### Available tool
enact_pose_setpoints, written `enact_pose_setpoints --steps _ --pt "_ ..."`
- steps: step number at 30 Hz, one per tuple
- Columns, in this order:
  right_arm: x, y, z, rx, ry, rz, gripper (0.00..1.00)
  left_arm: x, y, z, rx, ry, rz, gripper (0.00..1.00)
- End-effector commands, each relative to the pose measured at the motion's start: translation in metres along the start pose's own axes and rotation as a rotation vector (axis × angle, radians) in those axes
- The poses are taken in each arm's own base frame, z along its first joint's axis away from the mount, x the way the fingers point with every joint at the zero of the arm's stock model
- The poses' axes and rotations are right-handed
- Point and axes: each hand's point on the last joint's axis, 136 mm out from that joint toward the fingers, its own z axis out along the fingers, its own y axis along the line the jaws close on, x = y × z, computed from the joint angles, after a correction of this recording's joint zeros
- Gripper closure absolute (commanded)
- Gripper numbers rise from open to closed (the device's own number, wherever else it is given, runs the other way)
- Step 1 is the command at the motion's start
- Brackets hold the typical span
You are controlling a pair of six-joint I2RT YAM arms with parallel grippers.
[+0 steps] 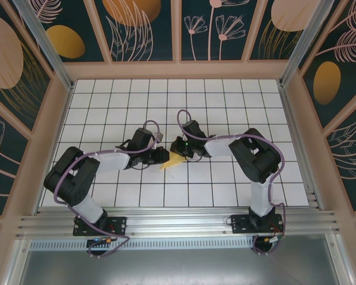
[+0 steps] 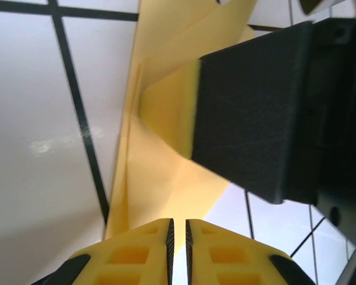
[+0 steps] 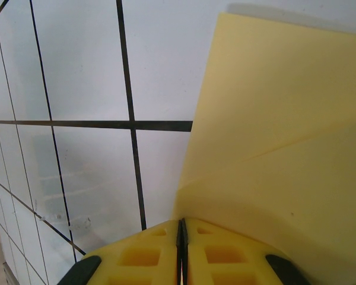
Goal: Fold a paper plane with a square sheet of paper (pick it up from the middle)
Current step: Fourth fold the wing at the center of the table.
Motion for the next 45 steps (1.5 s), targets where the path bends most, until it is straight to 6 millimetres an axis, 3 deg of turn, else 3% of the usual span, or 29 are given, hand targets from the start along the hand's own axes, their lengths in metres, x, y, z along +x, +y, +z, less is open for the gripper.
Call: enact_pose_setpoints --steps 1,7,9,15,20,23,29,35,41,45 --pt "0.027 -0.073 0.010 0.229 0.055 0.063 0.87 0.004 0.007 0.000 -0.030 0.017 0.010 0.83" --pt "0.028 -0.075 0.011 0.231 0.057 0.065 0.87 0.007 -0.040 -0.011 0.206 0.050 0.054 0.81" --pt "0.028 -0.075 0.011 0.231 0.057 0.065 0.87 0.011 -0.041 -0.010 0.213 0.078 0.058 0.81" --pt "0.027 -0.074 0.012 0.226 0.055 0.069 0.87 0.018 -0.015 0.009 0.118 0.127 0.027 0.81" --pt "0.028 -0.074 0.012 0.221 0.057 0.068 0.87 0.007 0.007 0.012 -0.008 0.067 0.023 0.84" --pt "0.028 -0.073 0.012 0.219 0.058 0.064 0.87 0.010 0.028 0.017 -0.102 0.073 0.010 0.87" --pt "0.021 -0.062 0.009 0.192 0.042 0.044 0.86 0.024 0.048 0.021 -0.162 0.099 -0.018 0.91" --pt "0.004 -0.031 0.000 0.111 0.005 0.008 0.86 0.041 0.071 0.019 -0.242 0.124 -0.040 0.97" --pt "-0.026 -0.002 -0.037 0.012 -0.096 -0.012 0.84 0.045 0.071 0.017 -0.235 0.134 -0.047 1.00" --pt "-0.025 0.015 -0.047 -0.068 -0.084 -0.048 0.86 0.041 0.068 0.018 -0.227 0.126 -0.046 1.00"
